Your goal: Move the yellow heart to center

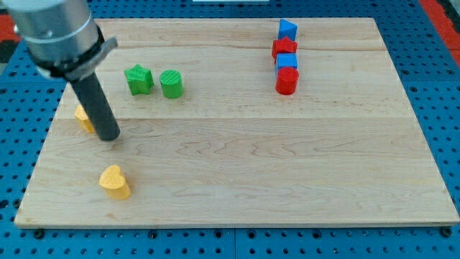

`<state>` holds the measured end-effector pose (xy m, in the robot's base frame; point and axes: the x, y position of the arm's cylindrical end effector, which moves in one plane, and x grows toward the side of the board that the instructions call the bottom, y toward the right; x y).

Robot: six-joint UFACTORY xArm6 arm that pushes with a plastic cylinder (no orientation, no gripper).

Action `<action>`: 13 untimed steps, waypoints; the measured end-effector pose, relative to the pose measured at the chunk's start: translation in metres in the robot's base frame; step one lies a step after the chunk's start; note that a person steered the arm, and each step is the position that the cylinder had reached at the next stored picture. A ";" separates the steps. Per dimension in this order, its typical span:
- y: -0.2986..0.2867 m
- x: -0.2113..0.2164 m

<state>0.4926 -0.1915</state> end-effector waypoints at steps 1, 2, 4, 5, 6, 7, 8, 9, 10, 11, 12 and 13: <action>-0.028 -0.013; -0.028 -0.068; -0.021 -0.045; -0.038 -0.036; -0.071 -0.092; -0.071 -0.085; -0.056 -0.092; -0.057 -0.034; -0.054 0.059; 0.013 0.103; 0.066 0.067; 0.074 -0.003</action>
<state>0.4899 -0.1179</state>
